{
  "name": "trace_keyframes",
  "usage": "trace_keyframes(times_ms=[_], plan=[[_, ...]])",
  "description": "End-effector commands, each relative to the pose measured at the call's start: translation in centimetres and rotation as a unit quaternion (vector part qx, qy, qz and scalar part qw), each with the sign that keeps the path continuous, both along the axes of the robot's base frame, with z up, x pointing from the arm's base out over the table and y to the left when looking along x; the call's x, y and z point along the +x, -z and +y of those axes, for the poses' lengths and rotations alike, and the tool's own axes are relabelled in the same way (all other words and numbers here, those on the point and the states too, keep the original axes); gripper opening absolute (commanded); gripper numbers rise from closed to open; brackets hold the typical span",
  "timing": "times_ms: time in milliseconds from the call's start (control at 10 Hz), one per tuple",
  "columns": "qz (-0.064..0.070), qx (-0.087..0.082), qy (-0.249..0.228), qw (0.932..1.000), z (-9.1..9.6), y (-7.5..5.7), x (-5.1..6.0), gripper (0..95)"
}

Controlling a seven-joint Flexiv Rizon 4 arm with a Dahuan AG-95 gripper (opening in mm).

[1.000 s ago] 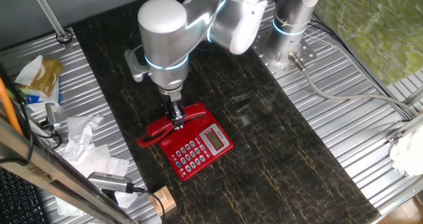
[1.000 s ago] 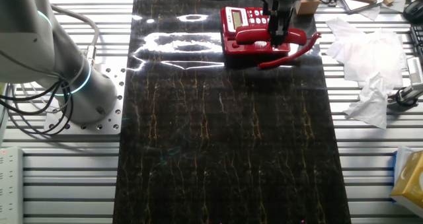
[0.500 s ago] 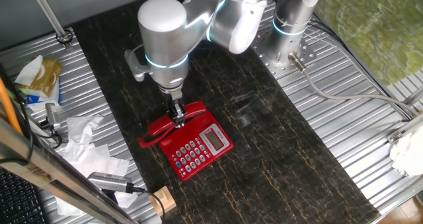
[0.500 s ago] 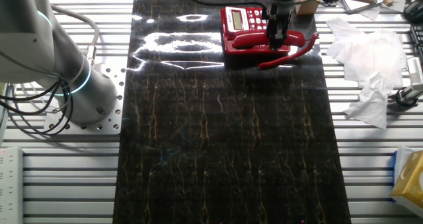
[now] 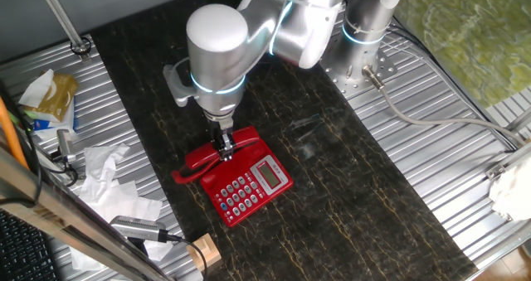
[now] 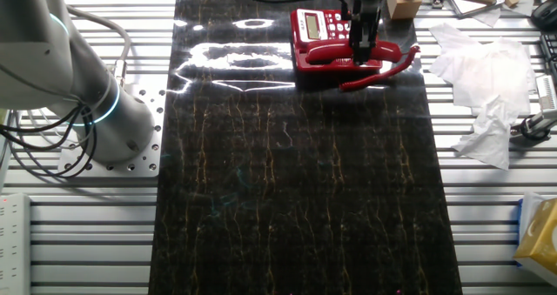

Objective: Place the handset of the telephone on the corresponding phone cradle

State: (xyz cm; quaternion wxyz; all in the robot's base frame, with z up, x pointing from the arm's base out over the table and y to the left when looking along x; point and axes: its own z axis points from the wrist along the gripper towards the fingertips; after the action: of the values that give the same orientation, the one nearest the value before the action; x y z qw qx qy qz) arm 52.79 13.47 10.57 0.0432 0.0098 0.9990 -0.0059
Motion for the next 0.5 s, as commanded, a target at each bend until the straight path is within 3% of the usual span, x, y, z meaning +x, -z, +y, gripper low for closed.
trace_keyframes(times_ms=[100, 500], plan=[[0.011, 0.016, -0.048, 0.9987, -0.05, -0.08, -0.07, 0.0], [0.02, 0.021, -0.074, 0.9969, -0.05, -0.08, -0.07, 0.0]])
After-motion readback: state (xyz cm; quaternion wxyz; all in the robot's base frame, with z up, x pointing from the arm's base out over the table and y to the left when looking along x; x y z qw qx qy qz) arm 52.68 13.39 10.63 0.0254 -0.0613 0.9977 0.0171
